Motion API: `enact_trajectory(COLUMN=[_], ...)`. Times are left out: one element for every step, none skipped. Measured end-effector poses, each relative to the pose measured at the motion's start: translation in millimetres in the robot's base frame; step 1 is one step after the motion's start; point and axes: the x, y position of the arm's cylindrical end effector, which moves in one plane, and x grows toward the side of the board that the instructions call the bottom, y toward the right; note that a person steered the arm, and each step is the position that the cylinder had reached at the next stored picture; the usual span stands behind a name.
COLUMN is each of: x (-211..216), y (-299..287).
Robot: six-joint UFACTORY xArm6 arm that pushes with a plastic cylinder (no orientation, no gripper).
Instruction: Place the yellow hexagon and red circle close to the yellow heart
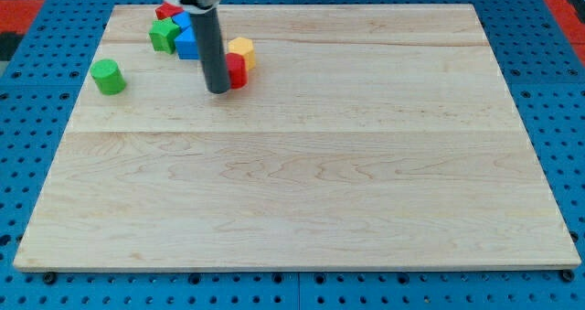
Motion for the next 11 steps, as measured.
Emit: enact_trajectory(x=[-23.2, -46.3, -68.4, -80.6, -72.8, -88.7, -91.9, -97.5, -97.8, -98.8, -106.0], y=[27.3, 54.5, 72.6, 80.7, 130.1, 153.6, 141.7, 103.5, 70.6, 27.7, 8.5])
